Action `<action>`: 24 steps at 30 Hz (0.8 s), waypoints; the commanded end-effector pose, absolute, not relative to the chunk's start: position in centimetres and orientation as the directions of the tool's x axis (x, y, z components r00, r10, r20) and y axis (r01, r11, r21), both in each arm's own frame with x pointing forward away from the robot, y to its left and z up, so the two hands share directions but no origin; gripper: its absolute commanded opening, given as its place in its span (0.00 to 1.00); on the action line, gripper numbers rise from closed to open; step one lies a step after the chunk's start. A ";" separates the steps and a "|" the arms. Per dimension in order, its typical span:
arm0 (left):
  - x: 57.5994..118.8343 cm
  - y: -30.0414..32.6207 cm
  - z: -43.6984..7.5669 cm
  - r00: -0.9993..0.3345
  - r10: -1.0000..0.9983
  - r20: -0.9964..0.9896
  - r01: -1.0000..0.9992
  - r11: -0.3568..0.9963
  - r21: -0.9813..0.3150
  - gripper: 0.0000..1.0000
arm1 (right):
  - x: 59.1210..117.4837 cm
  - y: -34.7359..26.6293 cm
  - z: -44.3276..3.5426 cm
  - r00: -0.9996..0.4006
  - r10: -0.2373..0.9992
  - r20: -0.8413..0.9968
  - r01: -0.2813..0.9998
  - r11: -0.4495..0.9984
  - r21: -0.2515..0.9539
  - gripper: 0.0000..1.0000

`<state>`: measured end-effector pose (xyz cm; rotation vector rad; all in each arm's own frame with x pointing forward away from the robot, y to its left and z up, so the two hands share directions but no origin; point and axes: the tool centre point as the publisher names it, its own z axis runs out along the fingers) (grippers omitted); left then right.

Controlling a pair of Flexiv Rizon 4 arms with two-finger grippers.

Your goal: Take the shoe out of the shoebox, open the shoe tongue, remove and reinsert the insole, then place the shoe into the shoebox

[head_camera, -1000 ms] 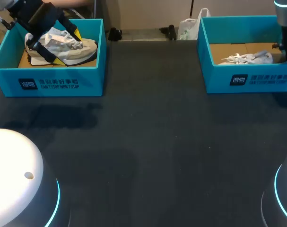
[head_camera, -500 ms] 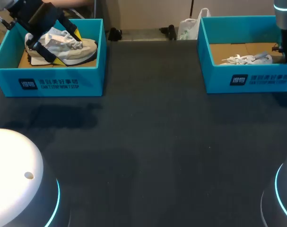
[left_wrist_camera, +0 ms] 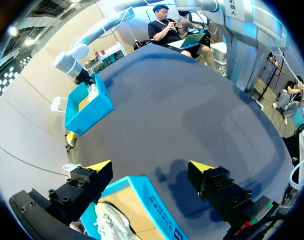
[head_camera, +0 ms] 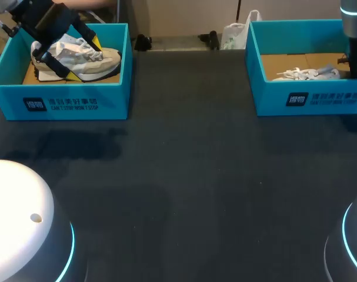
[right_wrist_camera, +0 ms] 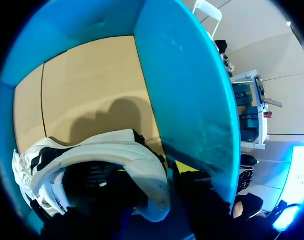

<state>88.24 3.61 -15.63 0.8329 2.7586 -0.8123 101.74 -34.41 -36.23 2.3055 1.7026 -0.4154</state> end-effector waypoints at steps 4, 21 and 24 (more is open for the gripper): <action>88.4 3.6 -15.6 -0.835 0.472 -0.283 0.550 0.700 -0.455 1.00 | 101.6 -34.5 -35.1 0.285 0.885 -0.369 0.956 -0.289 0.045 0.44; 88.4 3.6 -15.6 -0.835 0.472 -0.283 0.550 0.700 -0.455 1.00 | 101.7 -33.4 -32.4 0.284 0.908 -0.309 0.959 -0.265 0.103 0.83; 88.4 3.6 -15.6 -0.835 0.472 -0.283 0.550 0.700 -0.455 1.00 | 102.0 -33.1 -31.5 0.284 0.914 -0.290 0.958 -0.261 0.116 0.85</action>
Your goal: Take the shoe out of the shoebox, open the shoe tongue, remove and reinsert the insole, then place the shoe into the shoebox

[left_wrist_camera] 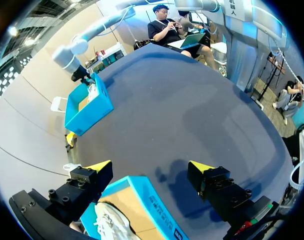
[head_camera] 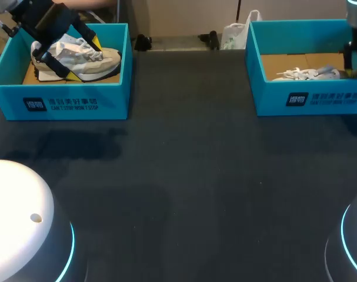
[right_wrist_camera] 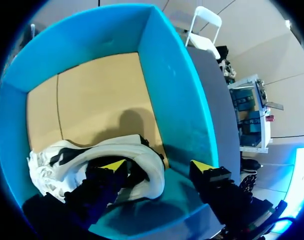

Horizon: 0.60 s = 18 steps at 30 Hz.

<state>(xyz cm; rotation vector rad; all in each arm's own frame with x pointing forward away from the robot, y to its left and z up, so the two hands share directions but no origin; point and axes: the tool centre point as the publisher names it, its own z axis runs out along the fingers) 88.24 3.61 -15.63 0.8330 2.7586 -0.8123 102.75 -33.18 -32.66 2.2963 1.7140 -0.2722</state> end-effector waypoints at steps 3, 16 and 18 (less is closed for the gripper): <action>88.4 3.6 -15.6 -0.835 0.472 -0.283 0.550 0.700 -0.455 1.00 | 102.2 -32.6 -30.6 0.271 0.922 -0.278 0.961 -0.243 0.132 0.83; 88.4 3.6 -15.6 -0.835 0.472 -0.283 0.550 0.700 -0.455 1.00 | 101.4 -30.4 -26.5 0.238 0.950 -0.203 0.961 -0.199 0.194 0.98; 88.4 3.6 -15.6 -0.835 0.472 -0.283 0.550 0.700 -0.455 1.00 | 101.1 -30.1 -26.2 0.240 0.952 -0.190 0.958 -0.201 0.204 1.00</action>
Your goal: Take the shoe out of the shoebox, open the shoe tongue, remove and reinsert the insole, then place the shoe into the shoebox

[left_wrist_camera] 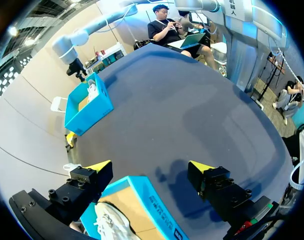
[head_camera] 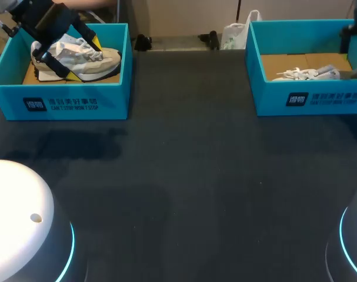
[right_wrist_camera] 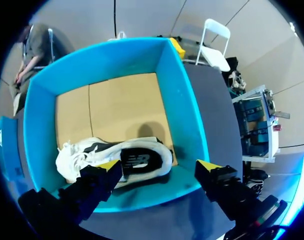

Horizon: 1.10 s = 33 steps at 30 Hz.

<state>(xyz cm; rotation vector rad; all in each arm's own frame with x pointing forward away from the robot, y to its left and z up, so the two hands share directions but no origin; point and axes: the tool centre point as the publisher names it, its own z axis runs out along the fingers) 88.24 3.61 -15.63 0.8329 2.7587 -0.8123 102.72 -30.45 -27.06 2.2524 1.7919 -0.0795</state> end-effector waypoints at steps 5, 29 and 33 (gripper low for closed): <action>88.4 3.6 -15.6 -0.835 0.472 -0.283 0.550 0.700 -0.455 1.00 | 100.5 -29.5 -26.4 0.240 0.959 -0.151 0.954 -0.204 0.220 1.00; 92.0 6.9 -15.4 -0.432 0.807 -0.402 0.902 0.390 -0.186 1.00 | 98.5 -27.5 -26.1 0.167 0.983 -0.075 0.966 -0.148 0.211 1.00; 92.3 8.6 -15.4 -0.283 0.884 -0.373 0.959 0.267 -0.096 1.00 | 98.5 -27.5 -26.1 0.167 0.983 -0.075 0.966 -0.148 0.211 1.00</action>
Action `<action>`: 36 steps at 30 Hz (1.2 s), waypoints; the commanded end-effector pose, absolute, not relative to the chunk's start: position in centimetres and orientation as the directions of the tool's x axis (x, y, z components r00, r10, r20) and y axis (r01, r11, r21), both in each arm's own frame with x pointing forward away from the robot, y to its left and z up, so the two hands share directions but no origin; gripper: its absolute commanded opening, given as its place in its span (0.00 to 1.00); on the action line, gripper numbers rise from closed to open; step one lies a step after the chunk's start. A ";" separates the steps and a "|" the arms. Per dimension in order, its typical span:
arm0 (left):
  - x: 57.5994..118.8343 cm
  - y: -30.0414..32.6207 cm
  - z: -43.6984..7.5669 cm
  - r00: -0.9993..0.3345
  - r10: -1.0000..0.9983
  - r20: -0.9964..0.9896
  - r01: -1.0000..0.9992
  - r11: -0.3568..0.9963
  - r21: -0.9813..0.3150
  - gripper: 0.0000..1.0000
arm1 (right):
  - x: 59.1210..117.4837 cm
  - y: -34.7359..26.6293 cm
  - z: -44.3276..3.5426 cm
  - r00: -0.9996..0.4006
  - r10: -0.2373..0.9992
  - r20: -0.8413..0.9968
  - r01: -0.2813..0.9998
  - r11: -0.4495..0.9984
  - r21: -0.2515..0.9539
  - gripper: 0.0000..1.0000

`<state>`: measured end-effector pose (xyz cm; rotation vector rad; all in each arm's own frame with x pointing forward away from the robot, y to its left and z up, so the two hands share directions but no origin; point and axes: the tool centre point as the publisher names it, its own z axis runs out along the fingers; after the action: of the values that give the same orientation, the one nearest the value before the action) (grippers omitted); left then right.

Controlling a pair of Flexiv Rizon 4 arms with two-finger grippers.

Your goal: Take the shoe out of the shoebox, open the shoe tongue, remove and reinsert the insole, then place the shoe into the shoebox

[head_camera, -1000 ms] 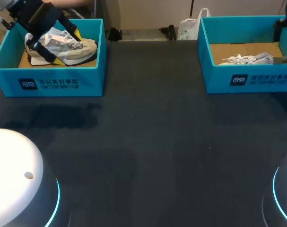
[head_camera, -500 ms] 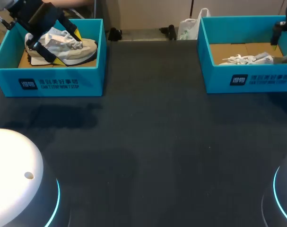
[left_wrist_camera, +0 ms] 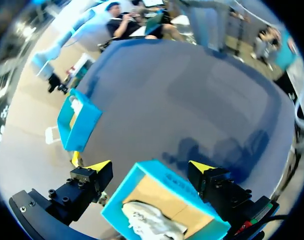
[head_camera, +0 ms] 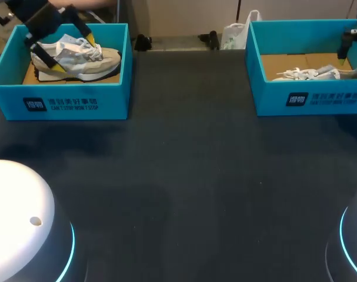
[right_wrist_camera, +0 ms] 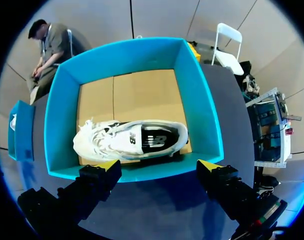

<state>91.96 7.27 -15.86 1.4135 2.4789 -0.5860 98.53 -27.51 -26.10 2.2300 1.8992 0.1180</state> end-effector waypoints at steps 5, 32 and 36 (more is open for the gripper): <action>93.1 9.8 -15.5 -0.156 0.947 -0.282 0.985 0.169 0.022 1.00 | 98.5 -27.5 -26.1 0.167 0.983 -0.075 0.966 -0.148 0.211 1.00; 98.1 11.4 -17.5 -0.275 0.950 -0.148 0.949 0.293 0.119 1.00 | 98.5 -27.5 -26.1 0.167 0.983 -0.075 0.966 -0.148 0.211 1.00; 98.1 11.4 -17.5 -0.275 0.950 -0.148 0.949 0.293 0.119 1.00 | 98.5 -27.5 -26.1 0.167 0.983 -0.075 0.966 -0.148 0.211 1.00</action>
<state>98.11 11.35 -17.51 1.7612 2.3655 0.0073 98.47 -27.51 -26.04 2.2299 1.8991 0.1181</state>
